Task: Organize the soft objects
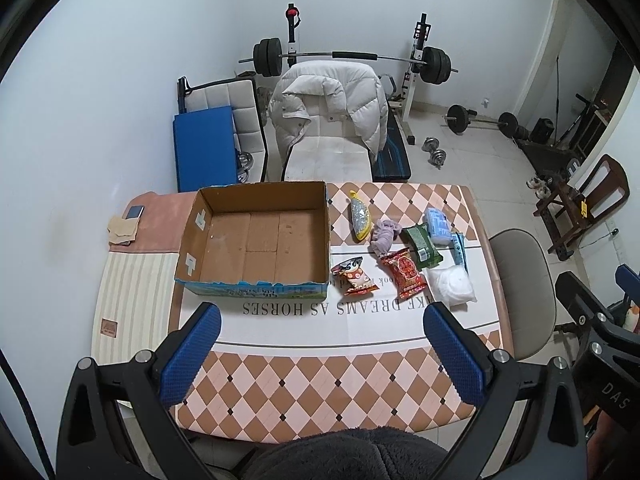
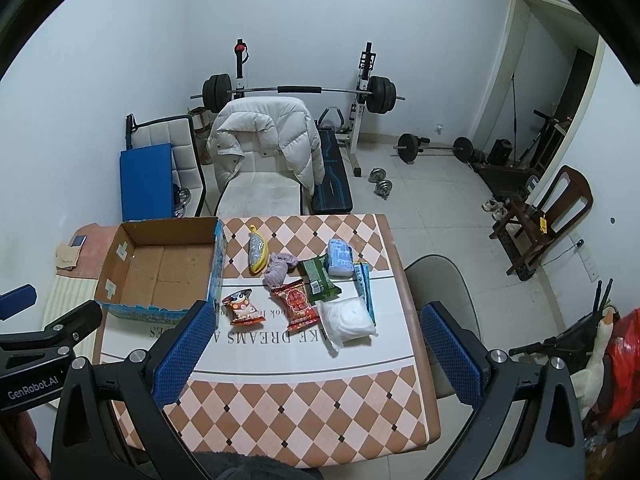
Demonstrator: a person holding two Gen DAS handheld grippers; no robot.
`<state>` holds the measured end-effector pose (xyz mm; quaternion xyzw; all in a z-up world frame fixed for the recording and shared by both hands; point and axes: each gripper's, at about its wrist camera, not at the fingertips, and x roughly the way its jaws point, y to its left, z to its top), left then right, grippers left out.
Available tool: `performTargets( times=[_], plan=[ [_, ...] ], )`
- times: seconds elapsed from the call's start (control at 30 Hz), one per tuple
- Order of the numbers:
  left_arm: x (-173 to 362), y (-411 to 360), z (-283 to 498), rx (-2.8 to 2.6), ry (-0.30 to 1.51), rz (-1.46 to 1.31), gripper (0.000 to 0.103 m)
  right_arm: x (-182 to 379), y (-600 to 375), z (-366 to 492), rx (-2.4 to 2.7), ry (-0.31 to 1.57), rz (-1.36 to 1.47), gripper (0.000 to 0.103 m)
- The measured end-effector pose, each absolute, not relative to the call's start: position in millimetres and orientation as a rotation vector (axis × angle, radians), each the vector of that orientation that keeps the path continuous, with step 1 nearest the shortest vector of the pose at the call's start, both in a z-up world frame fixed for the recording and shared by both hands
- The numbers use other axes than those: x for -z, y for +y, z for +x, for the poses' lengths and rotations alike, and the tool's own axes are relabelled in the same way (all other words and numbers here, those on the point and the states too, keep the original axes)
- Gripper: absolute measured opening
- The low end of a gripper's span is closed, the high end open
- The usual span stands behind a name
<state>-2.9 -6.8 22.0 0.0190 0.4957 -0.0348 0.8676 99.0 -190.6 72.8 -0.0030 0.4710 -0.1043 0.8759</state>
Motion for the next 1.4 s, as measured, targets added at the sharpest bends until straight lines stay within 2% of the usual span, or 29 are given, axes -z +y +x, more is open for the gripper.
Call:
performTargets(
  times=[1.4],
  plan=[
    [-31.1, -2.4, 5.7, 0.072, 1.028, 0.034, 0.103, -88.2, -183.5, 102.0, 0.217, 0.965, -0.005, 0.103]
  ],
)
